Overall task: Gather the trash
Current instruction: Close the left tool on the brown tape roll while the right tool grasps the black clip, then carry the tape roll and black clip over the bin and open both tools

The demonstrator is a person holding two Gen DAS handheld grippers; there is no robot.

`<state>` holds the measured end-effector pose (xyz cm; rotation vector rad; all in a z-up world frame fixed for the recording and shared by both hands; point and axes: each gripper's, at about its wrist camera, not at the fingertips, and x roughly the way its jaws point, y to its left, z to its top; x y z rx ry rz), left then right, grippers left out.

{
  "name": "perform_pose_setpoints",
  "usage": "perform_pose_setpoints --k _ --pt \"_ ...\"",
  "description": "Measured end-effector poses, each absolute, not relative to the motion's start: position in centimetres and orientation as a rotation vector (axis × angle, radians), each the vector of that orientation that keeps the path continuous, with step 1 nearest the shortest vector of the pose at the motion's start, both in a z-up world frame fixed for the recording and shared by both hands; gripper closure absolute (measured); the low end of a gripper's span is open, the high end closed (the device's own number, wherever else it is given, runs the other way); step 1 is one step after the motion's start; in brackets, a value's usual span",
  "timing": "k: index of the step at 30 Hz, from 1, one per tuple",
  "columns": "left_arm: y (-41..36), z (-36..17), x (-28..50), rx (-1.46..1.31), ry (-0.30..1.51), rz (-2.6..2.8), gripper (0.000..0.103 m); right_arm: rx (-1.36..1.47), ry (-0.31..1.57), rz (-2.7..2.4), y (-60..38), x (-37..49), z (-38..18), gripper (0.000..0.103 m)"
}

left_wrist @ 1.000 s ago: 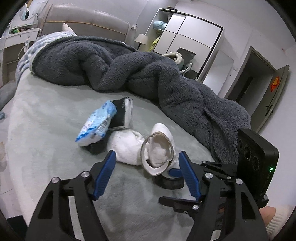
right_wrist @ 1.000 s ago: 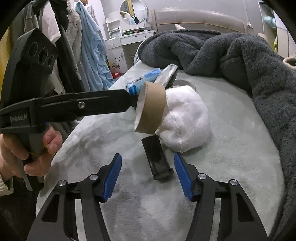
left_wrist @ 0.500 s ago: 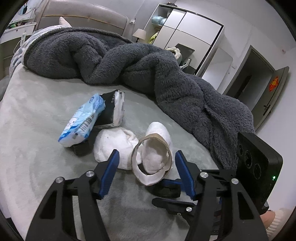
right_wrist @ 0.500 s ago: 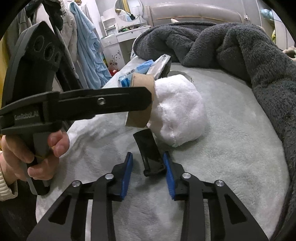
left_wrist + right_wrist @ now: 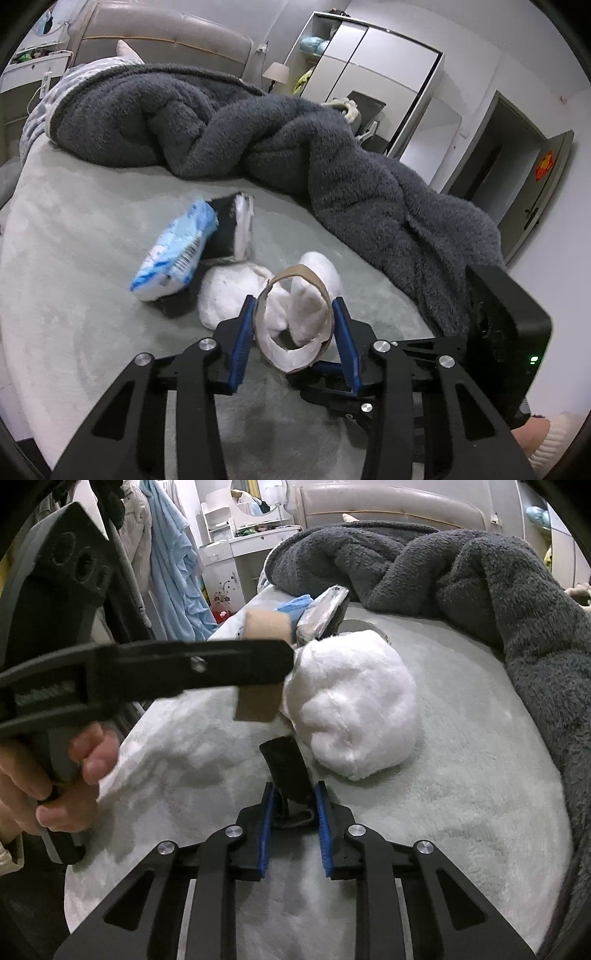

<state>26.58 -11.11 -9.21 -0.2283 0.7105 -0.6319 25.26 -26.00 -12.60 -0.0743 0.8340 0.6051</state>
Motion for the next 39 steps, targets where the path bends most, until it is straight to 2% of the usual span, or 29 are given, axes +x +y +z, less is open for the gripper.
perform_pose_setpoints --k 18,39 --pt "-3.6 -7.9 25.2 -0.190 0.710 -0.477 0.059 -0.062 0.781 0.646 -20.9 26.4 -9.4 0.082" --pt "6.1 -11.0 23.1 -0.102 0.900 -0.296 0.059 -0.089 0.742 0.763 -9.6 26.8 -6.4 0.082"
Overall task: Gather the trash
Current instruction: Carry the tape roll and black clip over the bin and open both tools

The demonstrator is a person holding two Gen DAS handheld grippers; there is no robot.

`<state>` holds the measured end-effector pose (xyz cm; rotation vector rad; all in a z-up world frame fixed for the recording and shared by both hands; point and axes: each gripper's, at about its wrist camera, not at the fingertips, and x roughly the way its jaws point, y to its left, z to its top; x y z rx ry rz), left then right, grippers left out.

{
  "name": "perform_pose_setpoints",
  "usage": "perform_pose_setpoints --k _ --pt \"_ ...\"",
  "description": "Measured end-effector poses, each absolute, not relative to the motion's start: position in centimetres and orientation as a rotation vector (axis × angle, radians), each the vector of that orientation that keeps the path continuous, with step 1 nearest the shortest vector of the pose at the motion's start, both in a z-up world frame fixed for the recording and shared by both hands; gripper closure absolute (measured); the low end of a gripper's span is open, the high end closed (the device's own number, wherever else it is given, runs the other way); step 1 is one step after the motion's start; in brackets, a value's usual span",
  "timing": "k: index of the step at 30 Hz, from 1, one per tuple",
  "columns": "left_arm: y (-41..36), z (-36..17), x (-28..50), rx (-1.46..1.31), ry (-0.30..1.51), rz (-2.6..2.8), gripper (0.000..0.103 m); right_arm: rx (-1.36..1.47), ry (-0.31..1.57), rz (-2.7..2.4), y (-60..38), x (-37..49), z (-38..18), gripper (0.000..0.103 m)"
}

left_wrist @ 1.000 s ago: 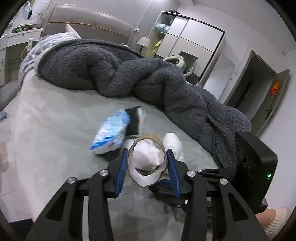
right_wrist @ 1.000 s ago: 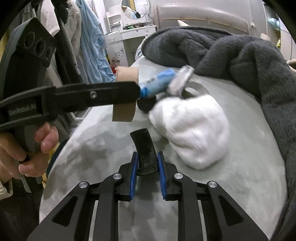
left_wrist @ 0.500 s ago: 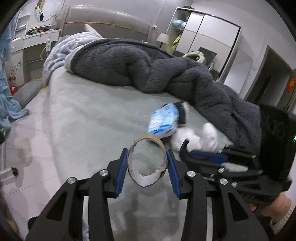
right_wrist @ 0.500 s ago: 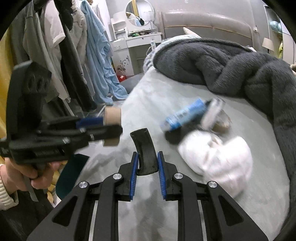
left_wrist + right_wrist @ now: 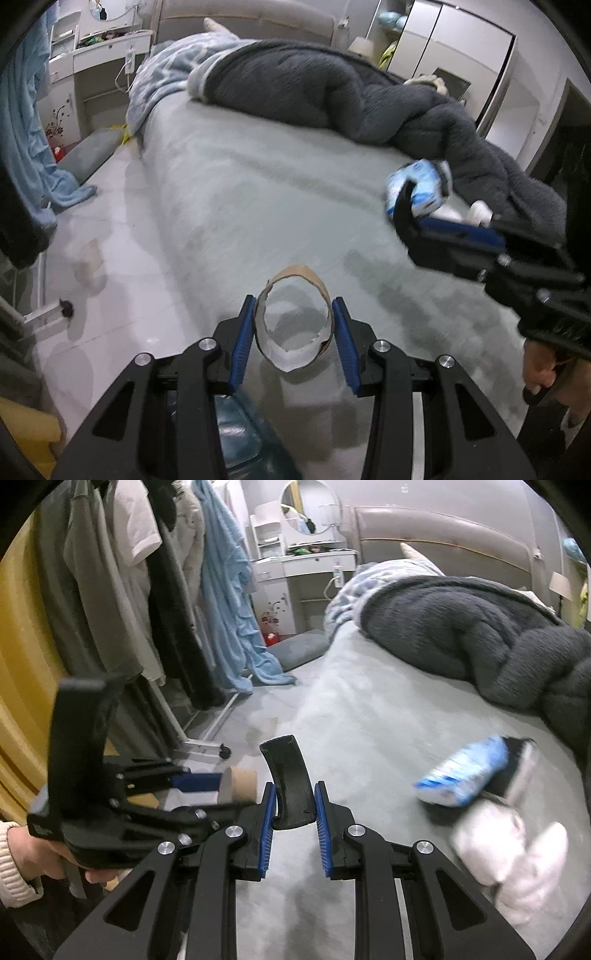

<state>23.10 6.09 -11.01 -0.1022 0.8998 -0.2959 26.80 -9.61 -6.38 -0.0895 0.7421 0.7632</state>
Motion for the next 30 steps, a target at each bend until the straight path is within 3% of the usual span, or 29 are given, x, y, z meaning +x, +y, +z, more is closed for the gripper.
perform_pose_setpoints --k 30 --pt "20.7 -21.1 18.3 -0.194 1.390 -0.090 0.058 -0.209 0.920 0.897 6.7 25.3 -10.9 0.082"
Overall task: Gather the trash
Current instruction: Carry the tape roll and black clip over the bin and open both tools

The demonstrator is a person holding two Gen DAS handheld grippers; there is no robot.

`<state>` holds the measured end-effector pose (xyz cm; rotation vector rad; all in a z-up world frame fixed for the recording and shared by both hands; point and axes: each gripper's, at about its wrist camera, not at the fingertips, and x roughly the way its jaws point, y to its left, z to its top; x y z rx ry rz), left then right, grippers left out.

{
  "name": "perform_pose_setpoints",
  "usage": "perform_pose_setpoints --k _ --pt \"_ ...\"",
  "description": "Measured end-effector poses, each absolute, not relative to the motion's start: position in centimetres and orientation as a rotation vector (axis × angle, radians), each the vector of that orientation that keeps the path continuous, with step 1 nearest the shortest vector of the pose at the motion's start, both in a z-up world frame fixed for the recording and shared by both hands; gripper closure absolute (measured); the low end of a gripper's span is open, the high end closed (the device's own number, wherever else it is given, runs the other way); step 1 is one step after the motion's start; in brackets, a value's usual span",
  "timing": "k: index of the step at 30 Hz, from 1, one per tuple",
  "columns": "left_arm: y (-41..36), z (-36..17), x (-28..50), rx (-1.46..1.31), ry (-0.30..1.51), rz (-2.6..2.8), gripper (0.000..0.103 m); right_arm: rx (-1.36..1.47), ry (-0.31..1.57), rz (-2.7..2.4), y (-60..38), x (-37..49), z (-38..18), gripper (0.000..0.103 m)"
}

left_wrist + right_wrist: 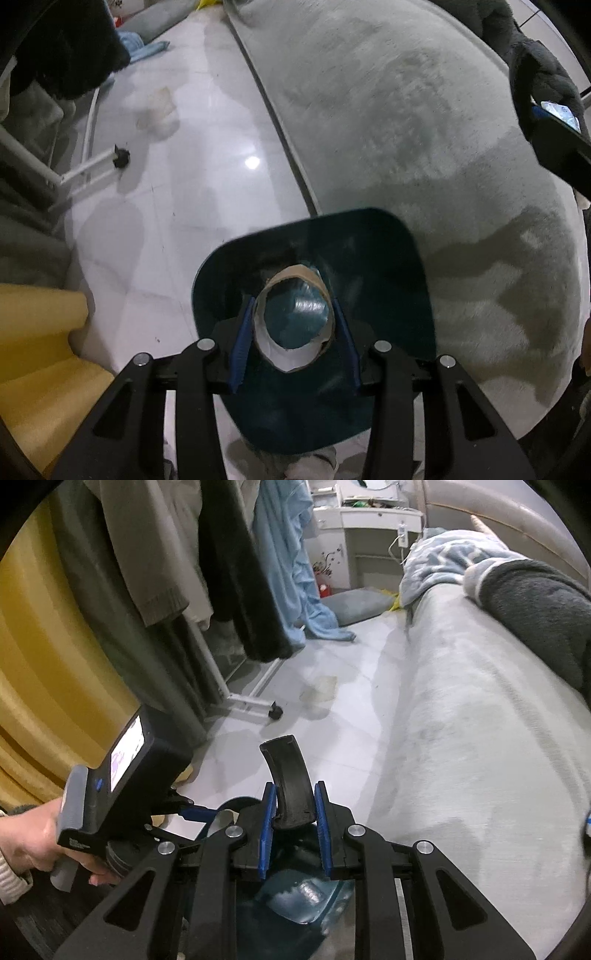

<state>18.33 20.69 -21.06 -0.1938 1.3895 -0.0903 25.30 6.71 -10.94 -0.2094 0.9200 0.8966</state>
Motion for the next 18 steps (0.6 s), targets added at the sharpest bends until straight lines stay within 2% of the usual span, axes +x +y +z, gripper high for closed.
perform_pose_setpoints --k 3,4,12,18 --pt "21.1 -21.2 17.7 -0.198 1.412 -0.098 0.044 -0.219 0.950 0.900 7.5 25.3 -11.9 0.082" --pt "21.3 -21.2 17.6 -0.199 1.416 -0.099 0.042 -0.223 0.964 0.901 7.8 25.3 -12.3 0.082" --pt "22.9 -19.7 16.5 -0.223 1.380 -0.066 0.031 -0.260 1.053 0.898 9.6 24.7 -15.1 0.082" --pt "24.6 -17.8 16.3 -0.255 1.295 -0.049 0.027 -0.273 1.116 0.889 10.2 24.6 -16.9 0.082"
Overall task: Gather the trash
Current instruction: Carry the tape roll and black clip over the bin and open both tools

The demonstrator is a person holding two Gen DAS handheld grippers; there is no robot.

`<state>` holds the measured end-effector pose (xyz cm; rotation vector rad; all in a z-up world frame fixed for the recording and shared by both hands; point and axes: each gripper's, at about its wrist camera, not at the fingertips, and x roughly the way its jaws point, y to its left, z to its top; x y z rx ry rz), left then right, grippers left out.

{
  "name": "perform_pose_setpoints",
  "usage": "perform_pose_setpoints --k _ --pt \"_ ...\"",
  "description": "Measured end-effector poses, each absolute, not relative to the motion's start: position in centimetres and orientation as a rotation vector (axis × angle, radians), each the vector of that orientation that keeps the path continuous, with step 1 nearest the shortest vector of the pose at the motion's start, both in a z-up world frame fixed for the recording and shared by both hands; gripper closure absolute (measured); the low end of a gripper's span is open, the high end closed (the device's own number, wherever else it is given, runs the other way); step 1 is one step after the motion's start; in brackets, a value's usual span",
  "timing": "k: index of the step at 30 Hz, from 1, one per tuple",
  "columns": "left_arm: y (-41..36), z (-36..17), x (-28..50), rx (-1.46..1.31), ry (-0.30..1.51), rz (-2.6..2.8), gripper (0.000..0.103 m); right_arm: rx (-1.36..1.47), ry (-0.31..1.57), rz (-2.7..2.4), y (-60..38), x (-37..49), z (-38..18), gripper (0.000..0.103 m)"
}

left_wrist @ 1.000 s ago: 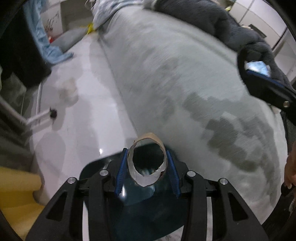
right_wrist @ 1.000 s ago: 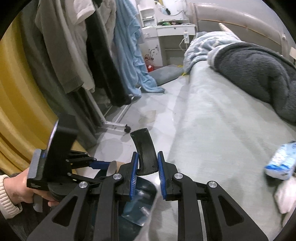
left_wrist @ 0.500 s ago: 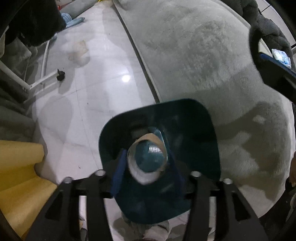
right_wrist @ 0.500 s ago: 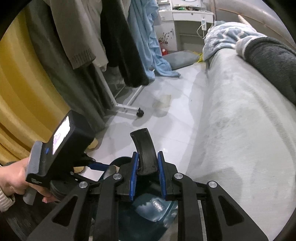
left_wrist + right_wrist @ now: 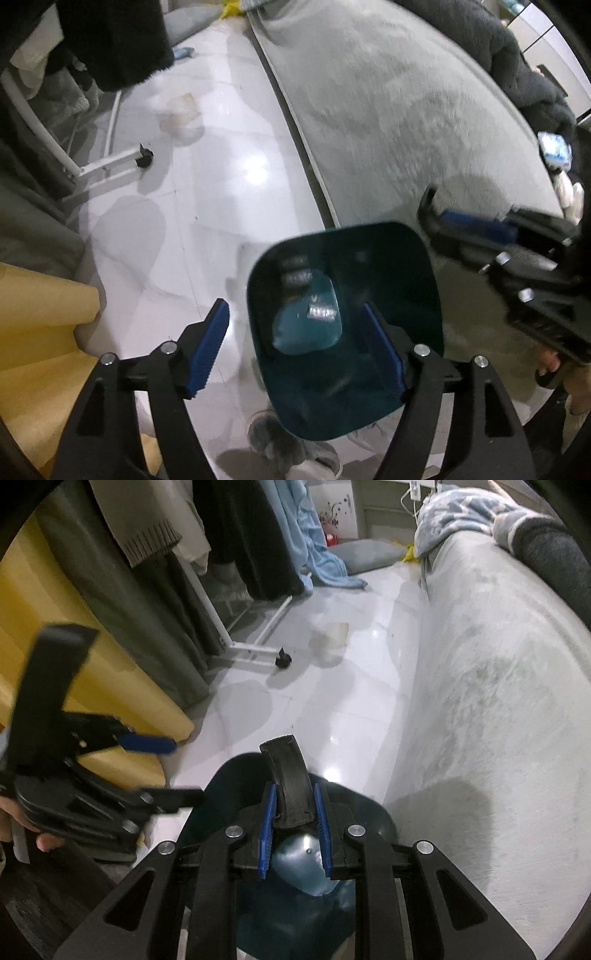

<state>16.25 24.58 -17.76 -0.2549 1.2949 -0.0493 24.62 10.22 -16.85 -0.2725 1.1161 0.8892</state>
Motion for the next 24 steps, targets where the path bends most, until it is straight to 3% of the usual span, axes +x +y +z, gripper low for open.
perform_pose_setpoints --k 19,20,22,24 --pt "26.1 -10.0 15.6 -0.265 0.894 -0.041 0.027 -0.384 1.294 0.875 11.9 23.2 -21.8 0.080" --pt "26.3 -9.6 15.6 -0.274 0.870 -0.032 0.027 -0.388 1.298 0.878 12.0 23.2 -21.8 0.078" --pt "26.4 -8.4 15.4 -0.281 0.811 -0.014 0.027 -0.390 1.286 0.888 11.9 23.0 -21.4 0.058" --pt "26.3 -7.6 15.4 -0.284 0.762 -0.004 0.027 -0.391 1.269 0.893 11.9 23.0 -20.9 0.056"
